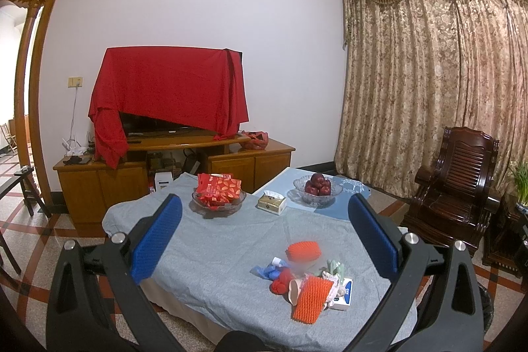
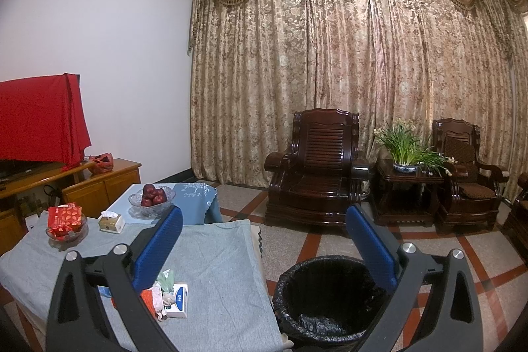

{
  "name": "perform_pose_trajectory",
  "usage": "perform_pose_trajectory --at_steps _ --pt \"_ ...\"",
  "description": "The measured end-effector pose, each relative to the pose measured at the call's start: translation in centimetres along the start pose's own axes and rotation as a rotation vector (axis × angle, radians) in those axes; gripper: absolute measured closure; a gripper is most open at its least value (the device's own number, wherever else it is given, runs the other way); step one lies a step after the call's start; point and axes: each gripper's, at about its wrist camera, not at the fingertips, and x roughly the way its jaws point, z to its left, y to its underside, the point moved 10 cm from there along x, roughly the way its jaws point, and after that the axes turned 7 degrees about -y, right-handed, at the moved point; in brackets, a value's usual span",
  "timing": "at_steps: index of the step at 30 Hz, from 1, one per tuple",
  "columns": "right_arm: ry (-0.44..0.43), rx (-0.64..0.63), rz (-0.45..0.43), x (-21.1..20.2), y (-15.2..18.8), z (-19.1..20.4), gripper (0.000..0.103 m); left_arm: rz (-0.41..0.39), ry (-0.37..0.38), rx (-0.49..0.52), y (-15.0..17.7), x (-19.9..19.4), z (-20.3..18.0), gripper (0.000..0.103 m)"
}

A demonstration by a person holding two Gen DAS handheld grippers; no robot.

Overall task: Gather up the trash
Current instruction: 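Reach the left tool to the orange foam fruit net and close on it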

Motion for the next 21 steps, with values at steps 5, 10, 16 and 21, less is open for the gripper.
perform_pose_trajectory --at_steps 5,10,16,21 --pt "0.000 -0.007 0.007 0.5 0.1 0.8 0.006 0.012 0.000 0.001 0.4 0.2 0.0 0.005" --pt "0.000 -0.012 0.021 0.9 0.5 1.1 0.006 0.037 0.005 0.007 1.0 1.0 -0.4 0.005" --pt "-0.019 -0.026 0.070 2.5 1.8 1.5 0.006 0.097 0.007 0.025 2.6 3.3 -1.0 0.005" --pt "-0.060 -0.029 0.117 4.4 4.1 2.1 0.006 0.183 0.065 0.068 6.2 6.2 -2.1 0.005"
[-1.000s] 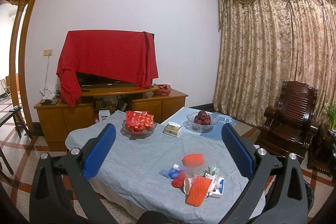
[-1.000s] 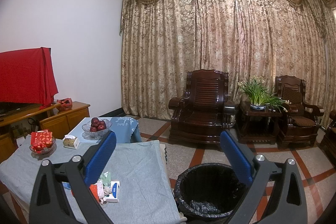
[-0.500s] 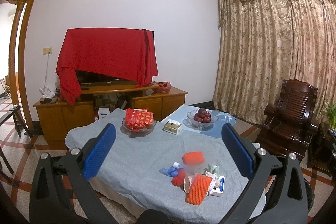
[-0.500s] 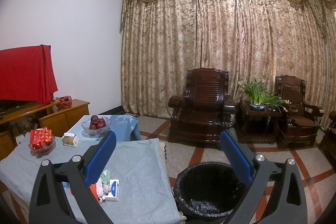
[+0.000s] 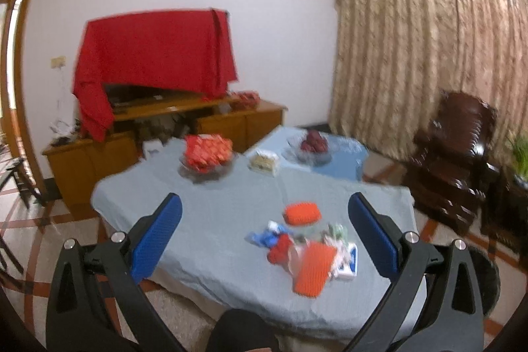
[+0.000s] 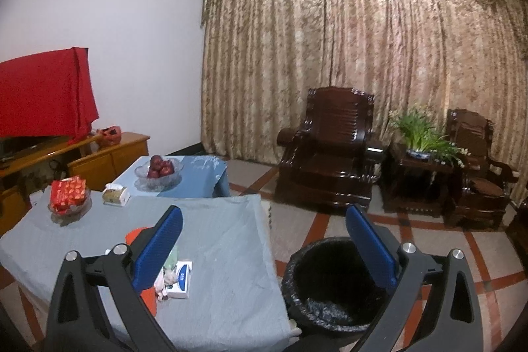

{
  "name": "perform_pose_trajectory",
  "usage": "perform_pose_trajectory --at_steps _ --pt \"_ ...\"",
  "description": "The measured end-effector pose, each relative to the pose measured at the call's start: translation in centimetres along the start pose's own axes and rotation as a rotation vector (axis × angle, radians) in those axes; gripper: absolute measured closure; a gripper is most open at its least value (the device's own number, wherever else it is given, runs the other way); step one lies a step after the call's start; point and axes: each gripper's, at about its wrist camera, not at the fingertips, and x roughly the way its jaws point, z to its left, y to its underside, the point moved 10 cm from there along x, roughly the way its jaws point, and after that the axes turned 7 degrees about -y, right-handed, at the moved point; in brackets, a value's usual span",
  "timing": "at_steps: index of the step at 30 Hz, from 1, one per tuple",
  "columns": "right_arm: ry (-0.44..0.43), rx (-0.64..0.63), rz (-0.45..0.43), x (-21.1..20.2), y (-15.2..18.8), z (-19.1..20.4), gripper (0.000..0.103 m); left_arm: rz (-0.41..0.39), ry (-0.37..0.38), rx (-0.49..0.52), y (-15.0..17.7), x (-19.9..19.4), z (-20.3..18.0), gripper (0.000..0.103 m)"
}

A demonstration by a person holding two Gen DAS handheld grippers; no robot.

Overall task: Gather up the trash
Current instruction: 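Reach the left tool to the orange foam fruit net and close on it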

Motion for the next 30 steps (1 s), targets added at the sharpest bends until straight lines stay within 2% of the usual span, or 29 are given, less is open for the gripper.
perform_pose_trajectory --at_steps 6,10,14,21,30 --pt "-0.065 0.002 0.073 3.3 3.0 1.1 0.006 0.044 0.046 0.023 2.8 3.3 -0.5 0.005" --pt "-0.110 -0.015 0.119 5.1 4.8 2.3 0.006 0.070 0.100 0.041 4.7 5.3 -1.8 0.005" --pt "-0.161 -0.019 0.177 7.4 7.0 3.4 0.006 0.123 0.121 0.082 7.6 8.3 -3.4 0.005" --pt "-0.191 -0.036 0.278 11.8 10.7 4.7 0.006 0.233 0.196 0.108 13.0 13.8 -6.5 0.005" --pt "-0.222 -0.035 0.358 16.3 14.1 5.3 0.011 0.295 0.236 0.129 17.0 18.4 -8.9 0.006"
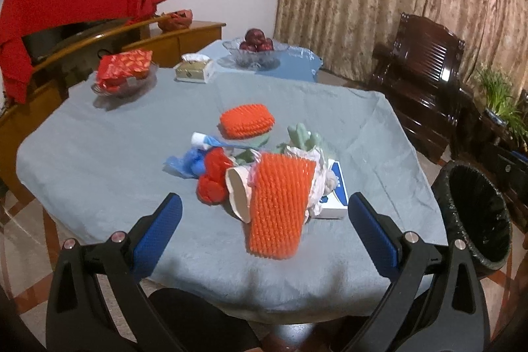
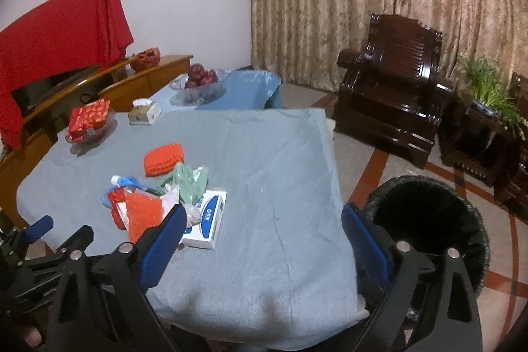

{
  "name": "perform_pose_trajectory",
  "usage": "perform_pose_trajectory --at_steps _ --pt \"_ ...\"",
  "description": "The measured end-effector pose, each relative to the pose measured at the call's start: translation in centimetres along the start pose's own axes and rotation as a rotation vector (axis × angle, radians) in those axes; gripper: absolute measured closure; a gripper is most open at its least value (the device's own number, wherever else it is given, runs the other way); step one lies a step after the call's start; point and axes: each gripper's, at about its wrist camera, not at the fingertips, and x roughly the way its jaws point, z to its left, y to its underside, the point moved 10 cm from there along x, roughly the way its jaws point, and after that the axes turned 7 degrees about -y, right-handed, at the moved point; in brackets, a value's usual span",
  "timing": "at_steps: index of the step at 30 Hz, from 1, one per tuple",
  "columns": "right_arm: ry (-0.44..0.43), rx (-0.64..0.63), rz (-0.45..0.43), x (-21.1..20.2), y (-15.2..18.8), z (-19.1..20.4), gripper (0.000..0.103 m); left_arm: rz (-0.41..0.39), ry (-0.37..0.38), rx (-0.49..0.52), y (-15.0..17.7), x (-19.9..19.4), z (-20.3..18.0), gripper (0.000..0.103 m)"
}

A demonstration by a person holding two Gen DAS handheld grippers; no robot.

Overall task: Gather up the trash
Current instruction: 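Reach the left tool to the orange foam fruit net and close on it, then lift the orange net with the left tool while the right tool grasps white crumpled tissue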

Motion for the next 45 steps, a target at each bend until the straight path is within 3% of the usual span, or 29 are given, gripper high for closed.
perform_pose_trajectory --at_steps 4,5,8,9,15,19,24,27,34,40,45 --pt "0.001 -0.006 0.033 2.2 1.1 -0.2 0.011 0.006 0.007 0.015 0.6 2.0 -0.6 0.006" --pt "0.005 -0.009 0.047 2.9 1.4 -0.3 0.011 0.010 0.010 0.021 0.7 2.7 -0.7 0.010" --pt "0.007 -0.009 0.075 4.2 2.0 -0.4 0.011 0.087 0.047 0.049 2.2 5.5 -1.7 0.040" --pt "0.008 -0.010 0.080 4.5 2.1 -0.4 0.011 0.104 0.055 0.051 2.5 6.2 -1.8 0.043" --pt "0.008 -0.022 0.101 5.7 2.4 -0.4 0.011 0.181 0.058 0.066 4.7 9.7 -2.2 0.038" --pt "0.009 -0.025 0.115 6.5 2.5 -0.3 0.011 0.220 0.058 0.072 5.9 11.3 -2.0 0.046" --pt "0.004 -0.034 0.130 7.1 2.7 0.1 0.011 0.244 0.085 0.076 6.6 11.9 -1.9 0.088" --pt "-0.002 -0.044 0.129 7.1 2.7 0.7 0.011 0.248 0.110 0.053 6.6 11.6 -1.7 0.092" --pt "-0.036 -0.068 0.100 6.6 2.1 2.7 0.012 0.120 0.108 0.002 2.9 6.8 0.0 0.092" --pt "-0.101 -0.080 0.089 7.4 2.0 5.7 0.027 0.000 0.028 -0.012 -0.5 3.3 2.7 0.092" --pt "-0.155 -0.077 0.106 10.6 3.1 8.9 0.043 -0.014 -0.002 -0.031 -1.1 3.6 4.4 0.092"
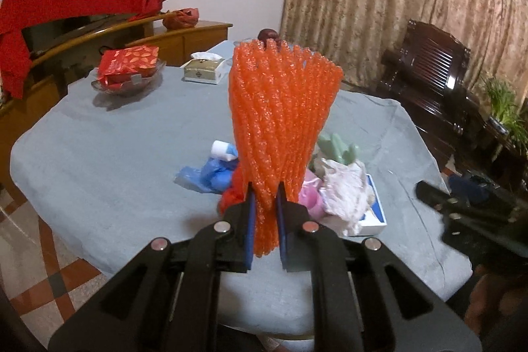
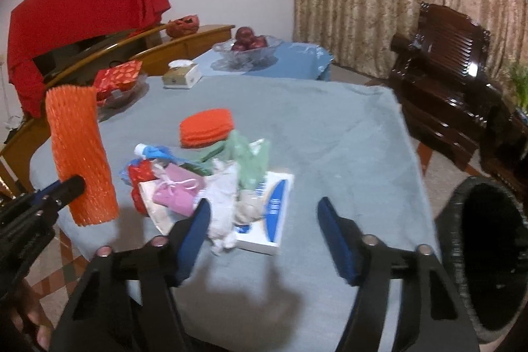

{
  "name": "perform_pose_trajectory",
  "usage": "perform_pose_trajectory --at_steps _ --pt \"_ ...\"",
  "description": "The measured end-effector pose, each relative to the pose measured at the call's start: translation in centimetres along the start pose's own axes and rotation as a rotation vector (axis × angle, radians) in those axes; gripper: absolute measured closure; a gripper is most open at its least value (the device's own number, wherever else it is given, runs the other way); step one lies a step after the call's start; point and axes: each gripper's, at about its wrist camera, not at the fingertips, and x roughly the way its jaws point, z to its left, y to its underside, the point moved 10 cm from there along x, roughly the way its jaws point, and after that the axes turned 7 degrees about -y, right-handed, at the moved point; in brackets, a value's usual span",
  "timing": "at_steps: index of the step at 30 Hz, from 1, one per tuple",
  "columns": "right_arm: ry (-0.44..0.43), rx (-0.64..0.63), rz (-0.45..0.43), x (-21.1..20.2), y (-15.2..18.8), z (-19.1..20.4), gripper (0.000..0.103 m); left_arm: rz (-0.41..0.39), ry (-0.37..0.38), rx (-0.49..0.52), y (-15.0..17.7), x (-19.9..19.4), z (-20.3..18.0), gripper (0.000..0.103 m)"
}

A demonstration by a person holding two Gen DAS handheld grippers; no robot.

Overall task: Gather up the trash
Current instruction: 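Lift the orange net with the left tool while the right tool grasps white crumpled tissue, then carry net and tissue over the black bin and open both tools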

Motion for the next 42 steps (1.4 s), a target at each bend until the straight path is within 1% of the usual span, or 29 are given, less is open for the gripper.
perform_pose_trajectory --at_steps 3,6,7,9,10,11,12,13,14,15,20,24,25,26,27,28,29,32,35,37,38,39,40,42 --pt "-0.023 0.019 0.028 2.6 0.5 1.0 0.047 0.008 -0.003 0.000 0.2 0.7 0.7 0.092" --pt "-0.027 0.020 0.058 5.1 1.1 1.9 0.047 0.016 -0.002 -0.014 0.4 1.3 1.4 0.092" --pt "-0.021 0.019 0.080 6.1 1.5 2.1 0.048 0.020 -0.001 -0.017 0.5 1.5 1.7 0.092" --pt "-0.016 0.022 0.111 7.5 2.1 2.2 0.053 0.027 -0.001 -0.020 0.6 1.9 2.0 0.092" --pt "-0.019 0.023 0.119 7.8 2.3 2.2 0.058 0.030 0.000 -0.021 0.6 2.1 2.1 0.092" --pt "-0.024 0.023 0.131 8.1 2.5 2.3 0.071 0.033 0.001 -0.023 0.7 2.2 2.2 0.092" --pt "-0.031 0.023 0.139 8.2 2.5 2.4 0.086 0.038 0.000 -0.025 0.8 2.3 2.4 0.092" --pt "-0.040 0.025 0.141 8.0 2.6 2.4 0.092 0.039 -0.002 -0.026 0.8 2.3 2.5 0.092" --pt "-0.055 0.032 0.138 7.6 2.4 2.4 0.100 0.040 -0.002 -0.028 0.8 2.2 2.5 0.092" --pt "-0.065 0.038 0.132 7.2 2.1 2.3 0.103 0.038 -0.002 -0.030 0.7 2.1 2.5 0.092" --pt "-0.101 0.041 0.080 3.6 0.5 2.1 0.103 0.024 0.003 -0.026 0.3 1.2 1.8 0.092" --pt "-0.099 0.048 0.054 2.1 -0.3 1.5 0.102 0.014 0.010 -0.025 0.3 0.2 1.4 0.091" --pt "-0.108 0.059 0.059 2.1 -0.2 1.5 0.100 0.012 0.011 -0.026 0.2 0.2 1.5 0.091" --pt "-0.115 0.065 0.066 2.4 0.1 1.5 0.083 0.009 0.011 -0.026 0.3 0.0 1.6 0.091" --pt "-0.117 0.066 0.068 2.8 0.2 1.6 0.057 0.006 0.010 -0.026 0.3 -0.1 1.6 0.091" --pt "-0.103 0.059 0.060 3.1 0.4 1.7 0.052 0.006 0.009 -0.025 0.4 -0.2 1.6 0.091" --pt "-0.094 0.049 0.062 3.5 0.6 1.9 0.051 0.007 0.008 -0.025 0.4 -0.2 1.6 0.091" --pt "-0.082 0.049 0.096 5.5 1.6 2.2 0.053 0.014 0.006 -0.023 0.7 -0.1 1.7 0.091" --pt "-0.061 0.048 0.127 7.4 2.1 2.1 0.064 0.027 0.003 -0.026 1.0 0.5 2.1 0.091" --pt "-0.054 0.050 0.149 8.4 2.5 1.9 0.070 0.032 -0.001 -0.028 1.1 0.8 2.3 0.091" --pt "-0.047 0.045 0.152 8.5 2.6 1.9 0.076 0.034 -0.003 -0.028 1.2 1.0 2.4 0.091" --pt "-0.040 0.039 0.152 8.6 2.6 1.8 0.089 0.034 -0.008 -0.028 1.3 1.2 2.5 0.091" --pt "-0.041 0.035 0.153 8.6 2.6 1.8 0.096 0.036 -0.012 -0.029 1.3 1.3 2.7 0.091" --pt "-0.048 0.049 0.147 8.1 2.5 1.6 0.101 0.038 -0.022 -0.030 1.4 1.6 3.0 0.091"
